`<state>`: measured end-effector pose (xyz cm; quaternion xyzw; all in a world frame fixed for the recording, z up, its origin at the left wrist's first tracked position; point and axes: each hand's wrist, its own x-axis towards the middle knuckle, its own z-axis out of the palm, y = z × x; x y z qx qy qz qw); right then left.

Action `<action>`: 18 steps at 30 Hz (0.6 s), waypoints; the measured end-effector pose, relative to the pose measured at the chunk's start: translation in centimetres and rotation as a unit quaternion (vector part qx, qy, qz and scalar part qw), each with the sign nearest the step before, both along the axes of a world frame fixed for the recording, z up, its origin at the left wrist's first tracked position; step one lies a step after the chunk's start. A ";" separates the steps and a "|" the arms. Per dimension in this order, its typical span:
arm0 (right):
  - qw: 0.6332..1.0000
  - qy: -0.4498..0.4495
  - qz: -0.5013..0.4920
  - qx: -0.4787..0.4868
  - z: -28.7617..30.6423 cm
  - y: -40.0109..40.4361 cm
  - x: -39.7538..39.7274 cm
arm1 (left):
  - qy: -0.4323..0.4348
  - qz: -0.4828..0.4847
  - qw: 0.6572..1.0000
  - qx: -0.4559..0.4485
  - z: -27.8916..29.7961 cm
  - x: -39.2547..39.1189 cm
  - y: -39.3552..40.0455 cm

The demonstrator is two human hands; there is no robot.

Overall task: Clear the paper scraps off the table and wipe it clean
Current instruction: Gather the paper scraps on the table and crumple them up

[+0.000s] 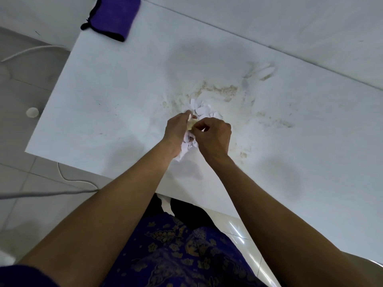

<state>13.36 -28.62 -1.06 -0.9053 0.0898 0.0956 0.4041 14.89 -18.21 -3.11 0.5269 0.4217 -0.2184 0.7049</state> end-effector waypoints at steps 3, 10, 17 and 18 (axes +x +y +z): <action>1.000 -0.001 -0.007 -0.023 0.1 1.1 0.3 | -0.027 -0.017 0.997 0.072 -0.4 -0.1 -0.3; 0.993 0.031 0.106 0.036 0.2 0.8 0.8 | -0.024 0.022 0.992 0.123 -1.4 0.8 1.1; 0.994 -0.003 0.087 -0.067 -2.5 -2.0 2.8 | -0.039 0.050 0.994 0.085 -0.7 0.2 3.2; 0.987 0.017 0.123 -0.100 -2.9 -1.9 3.5 | -0.042 0.045 0.994 0.089 -0.7 -0.2 3.5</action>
